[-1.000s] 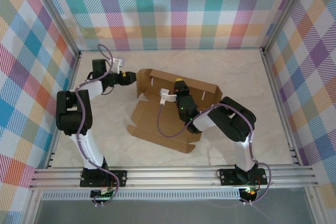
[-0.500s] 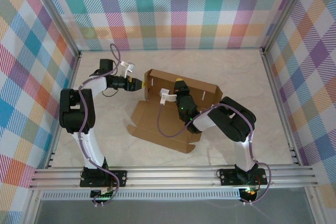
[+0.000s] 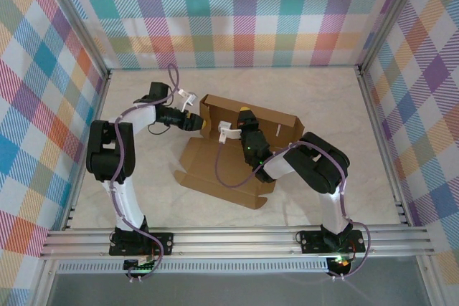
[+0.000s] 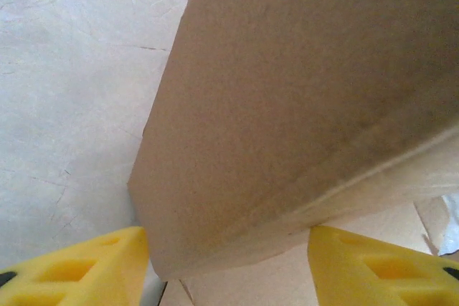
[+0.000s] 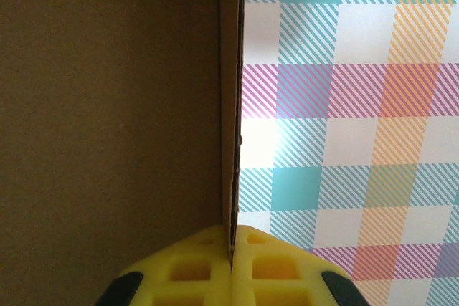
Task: Fold the paper box
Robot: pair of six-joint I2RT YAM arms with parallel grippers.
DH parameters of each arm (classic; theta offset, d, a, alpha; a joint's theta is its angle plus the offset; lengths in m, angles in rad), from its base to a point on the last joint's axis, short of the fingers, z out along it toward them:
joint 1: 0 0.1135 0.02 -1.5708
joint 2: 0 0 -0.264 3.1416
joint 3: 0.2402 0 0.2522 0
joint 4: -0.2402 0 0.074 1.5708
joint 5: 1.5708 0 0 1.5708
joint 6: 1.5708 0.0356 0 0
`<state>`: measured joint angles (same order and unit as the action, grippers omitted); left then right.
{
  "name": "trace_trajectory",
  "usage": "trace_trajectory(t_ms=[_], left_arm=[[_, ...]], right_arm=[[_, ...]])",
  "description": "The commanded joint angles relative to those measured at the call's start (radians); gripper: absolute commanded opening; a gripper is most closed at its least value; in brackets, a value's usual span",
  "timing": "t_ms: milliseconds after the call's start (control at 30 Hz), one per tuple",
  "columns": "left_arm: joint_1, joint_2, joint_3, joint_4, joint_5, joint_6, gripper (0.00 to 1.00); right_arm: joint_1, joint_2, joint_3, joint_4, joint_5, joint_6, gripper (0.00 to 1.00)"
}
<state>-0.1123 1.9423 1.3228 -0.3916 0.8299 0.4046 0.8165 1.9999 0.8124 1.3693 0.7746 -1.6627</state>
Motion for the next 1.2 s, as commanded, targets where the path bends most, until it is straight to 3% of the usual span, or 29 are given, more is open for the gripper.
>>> trace_trajectory(t_ms=[0,67,167,300,767,900,1033,1167], left_arm=[[-0.017,0.009,0.035,-0.025,-0.079,-0.008,0.57],[-0.023,0.011,0.041,-0.023,-0.092,-0.016,0.49],[-0.026,0.007,0.041,-0.006,-0.096,-0.043,0.47],[-0.033,0.007,0.041,0.020,-0.092,-0.076,0.45],[-0.099,0.004,0.024,0.106,-0.182,-0.161,0.43],[-0.102,0.001,0.011,0.183,-0.215,-0.229,0.32],[-0.111,-0.010,-0.008,0.236,-0.241,-0.278,0.32],[-0.134,-0.057,-0.078,0.334,-0.253,-0.238,0.41]], right_arm=[[-0.002,-0.016,-0.010,0.037,0.005,-0.015,0.00],[0.002,-0.035,-0.008,0.031,0.005,-0.004,0.00],[0.011,-0.099,-0.009,-0.081,0.002,0.056,0.00],[0.013,-0.147,-0.009,-0.163,-0.012,0.091,0.00],[0.016,-0.120,-0.027,-0.162,-0.013,0.098,0.00],[0.021,-0.166,-0.032,-0.275,-0.014,0.169,0.00],[0.023,-0.181,-0.035,-0.315,-0.014,0.199,0.00],[0.024,-0.206,-0.029,-0.444,-0.025,0.275,0.00]])
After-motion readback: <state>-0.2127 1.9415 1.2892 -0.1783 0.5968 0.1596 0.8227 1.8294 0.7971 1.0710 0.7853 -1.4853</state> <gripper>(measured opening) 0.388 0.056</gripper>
